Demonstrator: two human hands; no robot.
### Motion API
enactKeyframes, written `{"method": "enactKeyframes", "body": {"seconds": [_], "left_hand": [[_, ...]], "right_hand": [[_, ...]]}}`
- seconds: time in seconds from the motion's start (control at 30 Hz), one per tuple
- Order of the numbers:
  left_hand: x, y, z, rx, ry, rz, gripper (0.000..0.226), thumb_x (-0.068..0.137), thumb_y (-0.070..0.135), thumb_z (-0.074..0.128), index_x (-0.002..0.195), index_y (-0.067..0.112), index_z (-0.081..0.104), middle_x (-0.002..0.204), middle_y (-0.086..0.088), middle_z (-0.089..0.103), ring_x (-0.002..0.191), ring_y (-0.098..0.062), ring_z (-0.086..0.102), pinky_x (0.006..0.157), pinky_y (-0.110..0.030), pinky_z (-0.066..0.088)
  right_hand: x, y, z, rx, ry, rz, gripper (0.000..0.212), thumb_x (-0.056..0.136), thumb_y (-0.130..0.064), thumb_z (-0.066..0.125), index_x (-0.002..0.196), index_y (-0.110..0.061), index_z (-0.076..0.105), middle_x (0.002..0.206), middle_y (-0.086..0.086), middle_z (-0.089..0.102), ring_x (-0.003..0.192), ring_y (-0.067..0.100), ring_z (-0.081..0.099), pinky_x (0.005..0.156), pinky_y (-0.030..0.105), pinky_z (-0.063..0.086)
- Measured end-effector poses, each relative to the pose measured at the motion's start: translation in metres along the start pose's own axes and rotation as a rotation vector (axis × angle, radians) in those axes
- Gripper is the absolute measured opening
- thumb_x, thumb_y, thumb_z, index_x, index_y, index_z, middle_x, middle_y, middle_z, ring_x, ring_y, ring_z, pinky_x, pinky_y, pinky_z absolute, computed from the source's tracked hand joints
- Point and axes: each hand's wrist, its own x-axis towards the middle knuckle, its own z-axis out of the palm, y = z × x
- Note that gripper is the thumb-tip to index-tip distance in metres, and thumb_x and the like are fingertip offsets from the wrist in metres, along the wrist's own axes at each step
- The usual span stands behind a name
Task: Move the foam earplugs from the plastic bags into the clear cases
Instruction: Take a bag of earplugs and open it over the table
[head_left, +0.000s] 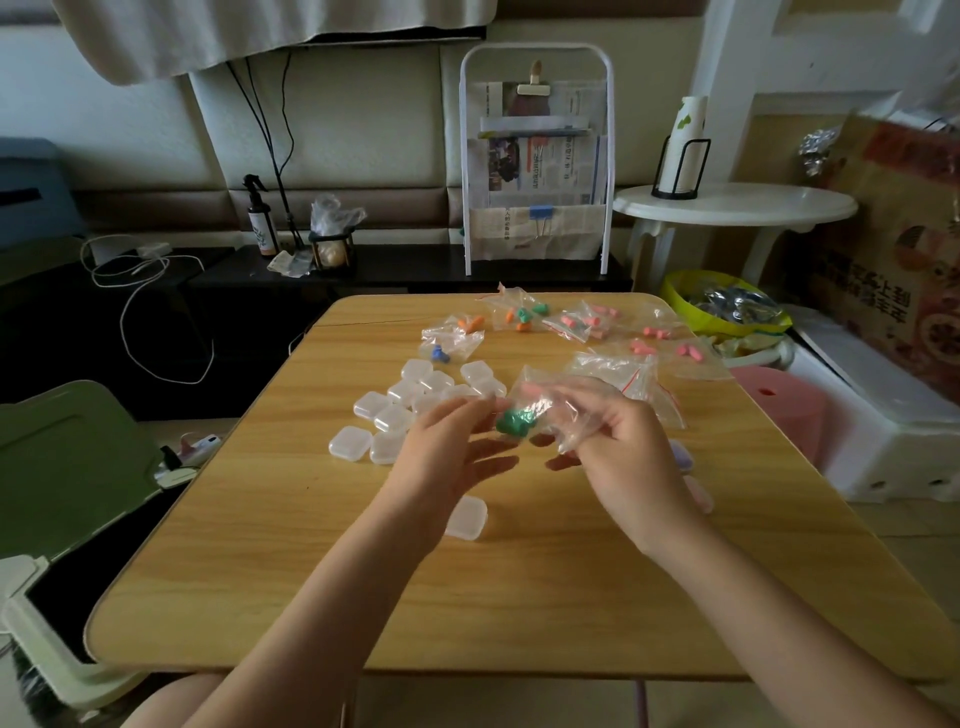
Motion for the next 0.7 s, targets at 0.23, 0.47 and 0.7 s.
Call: {"method": "enactKeyframes", "body": {"seconds": [0.23,0.47,0.7], "left_hand": [[0.001,-0.001,-0.004,-0.104,-0.07,0.027,0.009,0.085,0.011,0.064,0.088,0.003,0.061,0.077,-0.007,0.064,0.061,-0.008,0.061,0.06,-0.017,0.053],[0.001,-0.003,-0.001,-0.17,-0.059,0.08,0.015,0.07,0.013,0.068,0.074,0.005,0.057,0.065,-0.002,0.063,0.053,-0.006,0.058,0.056,-0.014,0.051],[0.002,-0.005,-0.002,-0.17,-0.031,0.072,0.01,0.084,0.01,0.064,0.077,0.004,0.062,0.063,-0.004,0.061,0.058,-0.008,0.062,0.062,-0.016,0.054]], "right_hand": [[0.004,0.005,0.001,-0.072,-0.097,0.036,0.056,0.089,0.01,0.053,0.121,-0.037,0.058,0.124,-0.018,0.056,0.093,-0.004,0.061,0.066,0.015,0.053],[0.003,0.012,0.005,-0.098,-0.114,0.043,0.056,0.083,0.013,0.057,0.105,-0.038,0.063,0.082,-0.015,0.063,0.085,0.003,0.059,0.065,0.008,0.047],[-0.003,0.002,0.001,-0.143,0.018,-0.105,0.038,0.081,-0.004,0.07,0.102,-0.035,0.069,0.096,-0.029,0.059,0.076,-0.018,0.057,0.064,0.003,0.042]]}}
